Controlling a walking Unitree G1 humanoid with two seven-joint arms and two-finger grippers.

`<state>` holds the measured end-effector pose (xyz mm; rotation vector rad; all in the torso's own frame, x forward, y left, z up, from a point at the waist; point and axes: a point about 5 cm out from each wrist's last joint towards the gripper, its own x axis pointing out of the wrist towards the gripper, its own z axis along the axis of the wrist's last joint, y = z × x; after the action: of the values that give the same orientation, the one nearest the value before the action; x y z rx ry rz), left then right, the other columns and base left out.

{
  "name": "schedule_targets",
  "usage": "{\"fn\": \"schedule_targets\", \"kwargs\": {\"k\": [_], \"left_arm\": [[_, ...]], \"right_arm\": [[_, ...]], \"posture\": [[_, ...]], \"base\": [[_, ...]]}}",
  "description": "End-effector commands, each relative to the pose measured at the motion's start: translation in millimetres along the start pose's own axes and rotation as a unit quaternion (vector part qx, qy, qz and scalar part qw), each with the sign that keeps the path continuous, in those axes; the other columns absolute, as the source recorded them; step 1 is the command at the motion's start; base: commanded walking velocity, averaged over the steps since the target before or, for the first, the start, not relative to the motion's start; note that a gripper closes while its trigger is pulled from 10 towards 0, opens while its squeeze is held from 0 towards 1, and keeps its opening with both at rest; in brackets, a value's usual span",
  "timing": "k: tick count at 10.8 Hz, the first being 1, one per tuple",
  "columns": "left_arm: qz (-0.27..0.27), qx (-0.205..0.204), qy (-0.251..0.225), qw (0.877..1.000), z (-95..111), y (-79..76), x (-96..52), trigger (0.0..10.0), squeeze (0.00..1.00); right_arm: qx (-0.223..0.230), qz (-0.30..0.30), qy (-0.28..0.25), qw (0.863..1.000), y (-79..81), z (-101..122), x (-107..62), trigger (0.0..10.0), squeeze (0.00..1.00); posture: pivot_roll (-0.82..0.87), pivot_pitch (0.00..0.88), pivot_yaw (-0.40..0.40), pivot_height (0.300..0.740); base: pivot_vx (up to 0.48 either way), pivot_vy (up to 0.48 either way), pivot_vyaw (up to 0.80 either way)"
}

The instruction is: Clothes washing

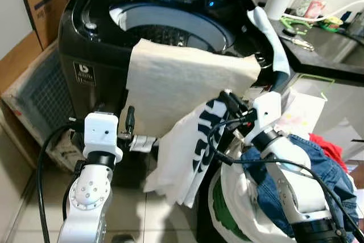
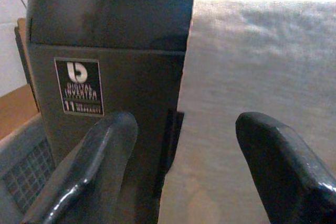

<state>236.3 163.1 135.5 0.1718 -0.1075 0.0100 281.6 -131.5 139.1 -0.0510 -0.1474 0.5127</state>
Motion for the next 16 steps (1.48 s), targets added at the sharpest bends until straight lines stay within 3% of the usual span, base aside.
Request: {"fn": "schedule_targets", "kwargs": {"k": [1, 3, 5, 6, 7, 8, 9, 10, 11, 13, 14, 15, 16], "left_arm": [[0.001, -0.005, -0.011, 1.0, 5, -2.7, 3.2, 10.0, 0.0], [0.016, -0.003, -0.021, 1.0, 9, 3.2, 5.7, 10.0, 0.0], [0.009, -0.004, -0.025, 1.0, 9, 0.0, 10.7, 10.0, 0.0], [0.004, -0.004, -0.028, 1.0, 9, -3.4, 14.8, 10.0, 0.0], [0.005, -0.006, -0.029, 1.0, 9, -4.2, 16.0, 10.0, 0.0], [0.001, -0.006, -0.027, 1.0, 8, -8.6, 17.0, 10.0, 0.0], [-0.005, -0.002, -0.021, 1.0, 5, -12.0, 18.1, 10.0, 0.0], [-0.01, 0.001, -0.02, 1.0, 5, -13.7, 20.3, 10.0, 0.0], [-0.013, 0.001, -0.021, 1.0, 4, -15.7, 23.8, 10.0, 0.0], [-0.014, 0.001, -0.021, 1.0, 4, -17.2, 26.3, 10.0, 0.0], [-0.01, 0.001, -0.022, 1.0, 5, -17.4, 26.1, 10.0, 0.0], [-0.007, -0.002, -0.023, 1.0, 5, -18.2, 24.6, 10.0, 0.0], [-0.004, -0.005, -0.023, 1.0, 4, -17.8, 20.2, 10.0, 0.0]], "right_arm": [[-0.011, -0.012, -0.016, 1.0, -6.2, 8, 3.2, 10.0, 0.0], [-0.016, -0.011, -0.036, 0.999, -10.7, 18, 6.8, 10.0, 0.0], [-0.034, -0.043, -0.074, 0.996, -41.6, 53, 29.7, 10.0, 0.0], [-0.053, -0.048, -0.118, 0.99, -63.6, 95, 48.3, 10.0, 0.0], [-0.058, -0.047, -0.135, 0.988, -68.1, 110, 54.2, 10.0, 0.0], [-0.063, -0.027, -0.17, 0.983, -69.1, 143, 69.6, 10.0, 0.0], [-0.099, -0.015, -0.205, 0.974, -74.3, 188, 87.4, 10.0, 0.0], [-0.124, -0.03, -0.218, 0.968, -84.5, 222, 97.3, 10.0, 0.0], [-0.177, -0.101, -0.22, 0.954, -110.2, 273, 104.3, 10.0, 0.0], [-0.21, -0.18, -0.202, 0.939, -130.4, 312, 97.0, 10.0, 0.0], [-0.238, -0.246, -0.186, 0.921, -143.2, 335, 85.0, 10.0, 0.0], [-0.261, -0.275, -0.185, 0.907, -148.4, 346, 77.3, 10.0, 0.0], [-0.291, -0.314, -0.189, 0.884, -156.0, 362, 63.1, 10.0, 0.0]], "posture": [[0.22, 0.0, -0.18, 0.74], [0.23, 0.0, -0.186, 0.74], [0.21, 0.0, -0.178, 0.74], [0.21, 0.0, -0.193, 0.74], [0.21, 0.0, -0.193, 0.74], [0.22, 0.0, -0.199, 0.74], [0.21, 0.0, -0.195, 0.74], [0.22, 0.0, -0.194, 0.74], [0.22, 0.0, -0.196, 0.74], [0.23, 0.0, -0.21, 0.74], [0.25, 0.0, -0.236, 0.74], [0.25, 0.0, -0.248, 0.74], [0.26, 0.0, -0.255, 0.74]], "base": [[0.0, 0.0, 0.0], [0.0, 0.0, 0.0], [0.0, 0.0, 0.0], [0.0, 0.0, 0.0], [0.0, 0.0, 0.0], [0.0, 0.0, 0.0], [0.0, 0.0, 0.0], [0.0, 0.0, 0.0], [0.0, 0.0, 0.0], [0.0, 0.0, 0.0], [0.0, 0.0, 0.0], [0.0, 0.0, 0.0], [0.0, 0.0, 0.0]]}}
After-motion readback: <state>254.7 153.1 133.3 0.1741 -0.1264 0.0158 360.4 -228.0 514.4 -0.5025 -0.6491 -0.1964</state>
